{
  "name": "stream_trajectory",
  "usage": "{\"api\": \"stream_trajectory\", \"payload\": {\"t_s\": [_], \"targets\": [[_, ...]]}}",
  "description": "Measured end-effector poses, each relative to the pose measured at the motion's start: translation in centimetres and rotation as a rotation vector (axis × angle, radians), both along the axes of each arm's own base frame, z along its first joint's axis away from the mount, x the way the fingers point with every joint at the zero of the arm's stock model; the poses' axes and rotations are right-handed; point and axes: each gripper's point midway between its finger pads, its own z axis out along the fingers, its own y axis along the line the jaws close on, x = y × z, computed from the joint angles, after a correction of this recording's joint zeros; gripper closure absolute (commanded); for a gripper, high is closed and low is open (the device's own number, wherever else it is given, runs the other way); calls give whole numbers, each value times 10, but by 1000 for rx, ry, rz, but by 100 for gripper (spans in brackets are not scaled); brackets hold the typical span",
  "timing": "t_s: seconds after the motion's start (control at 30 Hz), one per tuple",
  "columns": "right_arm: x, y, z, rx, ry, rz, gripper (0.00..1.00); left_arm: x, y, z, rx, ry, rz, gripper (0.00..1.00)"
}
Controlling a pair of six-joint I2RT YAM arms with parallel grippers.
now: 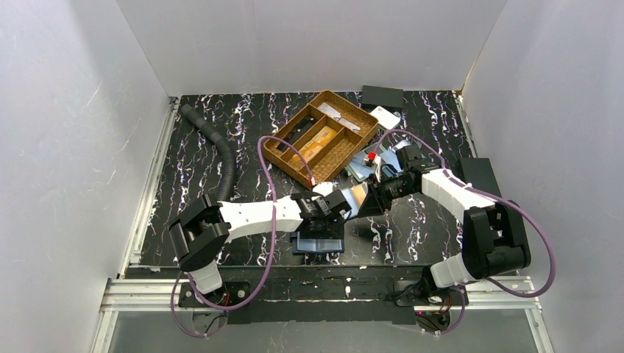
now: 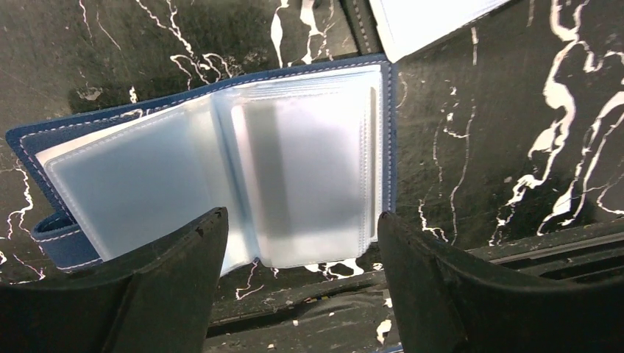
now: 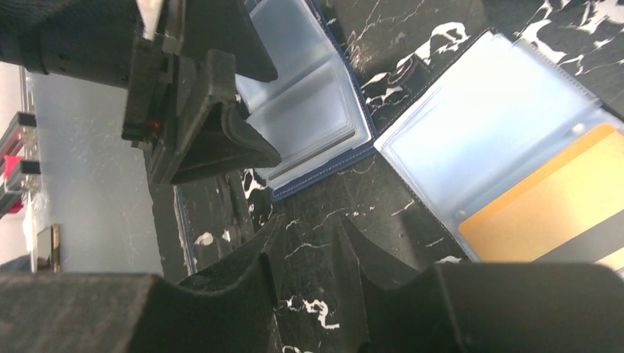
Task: Take the credit cards out of the card holder
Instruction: Remove the credit card from the card holder.
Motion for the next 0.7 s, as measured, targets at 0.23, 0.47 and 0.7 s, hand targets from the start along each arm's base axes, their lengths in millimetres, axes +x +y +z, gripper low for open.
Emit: {"api": "stream_trajectory", "payload": {"t_s": [0.23,0.47,0.7], "targets": [[-5,-4,-3,-20,-5,80,56,-1,-4,6,2,-15,-6,28],[-12,-9,-4,-29,-29,122,50,-2,-2,6,20,-36,-3,28],[-9,-15,0,-26,-61,111,49,0,-5,11,3,-61,-6,28]]}}
